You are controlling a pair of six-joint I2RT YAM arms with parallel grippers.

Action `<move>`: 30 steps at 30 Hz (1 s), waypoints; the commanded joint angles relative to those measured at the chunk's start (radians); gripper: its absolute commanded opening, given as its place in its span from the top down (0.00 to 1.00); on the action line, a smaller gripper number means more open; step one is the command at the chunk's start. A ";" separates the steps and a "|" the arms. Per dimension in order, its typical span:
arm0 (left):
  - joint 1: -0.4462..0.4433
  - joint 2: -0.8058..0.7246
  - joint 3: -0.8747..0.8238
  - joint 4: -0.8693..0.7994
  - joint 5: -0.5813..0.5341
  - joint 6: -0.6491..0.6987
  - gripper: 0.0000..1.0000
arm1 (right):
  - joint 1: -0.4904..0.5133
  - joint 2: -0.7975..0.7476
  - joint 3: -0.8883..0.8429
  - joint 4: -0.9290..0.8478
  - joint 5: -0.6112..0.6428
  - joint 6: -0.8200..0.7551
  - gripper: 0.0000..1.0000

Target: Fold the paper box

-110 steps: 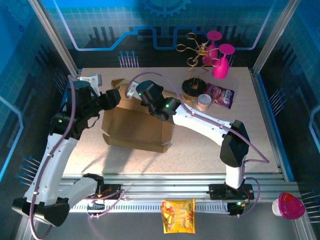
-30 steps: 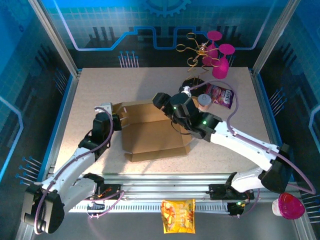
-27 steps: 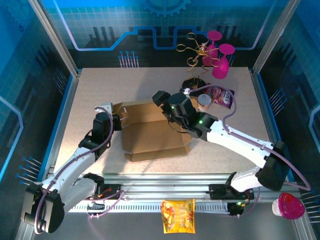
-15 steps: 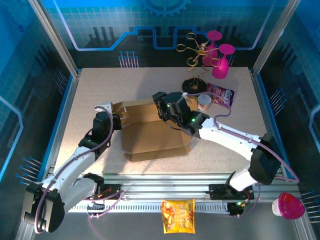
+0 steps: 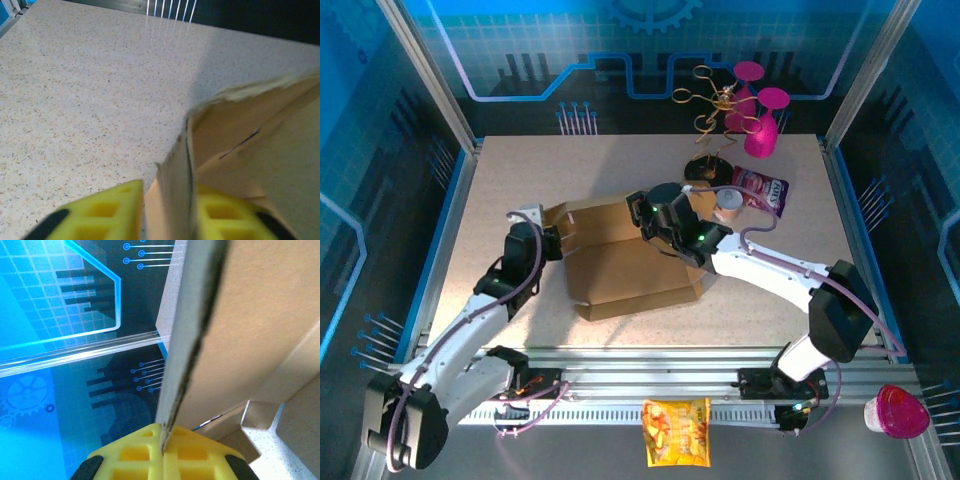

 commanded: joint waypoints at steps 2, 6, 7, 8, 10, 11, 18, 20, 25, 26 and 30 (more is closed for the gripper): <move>0.000 -0.113 0.156 -0.226 0.027 -0.201 0.44 | -0.038 0.030 -0.021 0.074 -0.023 -0.005 1.00; 0.000 -0.177 0.307 -0.445 0.099 -0.393 0.39 | -0.050 0.044 -0.021 0.106 -0.051 -0.010 1.00; 0.001 -0.178 0.355 -0.488 0.120 -0.439 0.40 | -0.053 0.049 -0.019 0.111 -0.059 -0.011 1.00; 0.001 -0.170 0.408 -0.530 0.137 -0.482 0.41 | -0.055 0.053 -0.016 0.115 -0.069 -0.012 1.00; 0.009 -0.126 0.501 -0.577 0.192 -0.549 0.44 | -0.060 0.062 -0.012 0.129 -0.089 -0.015 1.00; 0.014 -0.086 0.550 -0.599 0.230 -0.582 0.45 | -0.062 0.065 -0.010 0.136 -0.099 -0.019 1.00; 0.043 0.162 0.765 -0.735 0.315 -0.688 0.48 | -0.072 0.069 -0.014 0.144 -0.136 -0.032 1.00; 0.077 0.197 0.777 -0.773 0.329 -0.717 0.49 | -0.079 0.070 -0.012 0.146 -0.148 -0.033 1.00; 0.114 0.235 0.744 -0.745 0.389 -0.750 0.48 | -0.096 0.075 -0.013 0.155 -0.179 -0.029 1.00; 0.115 0.242 0.738 -0.730 0.403 -0.759 0.48 | -0.099 0.075 -0.014 0.156 -0.182 -0.029 1.00; 0.112 0.260 0.693 -0.652 0.439 -0.789 0.48 | -0.107 0.076 -0.018 0.156 -0.198 -0.030 1.00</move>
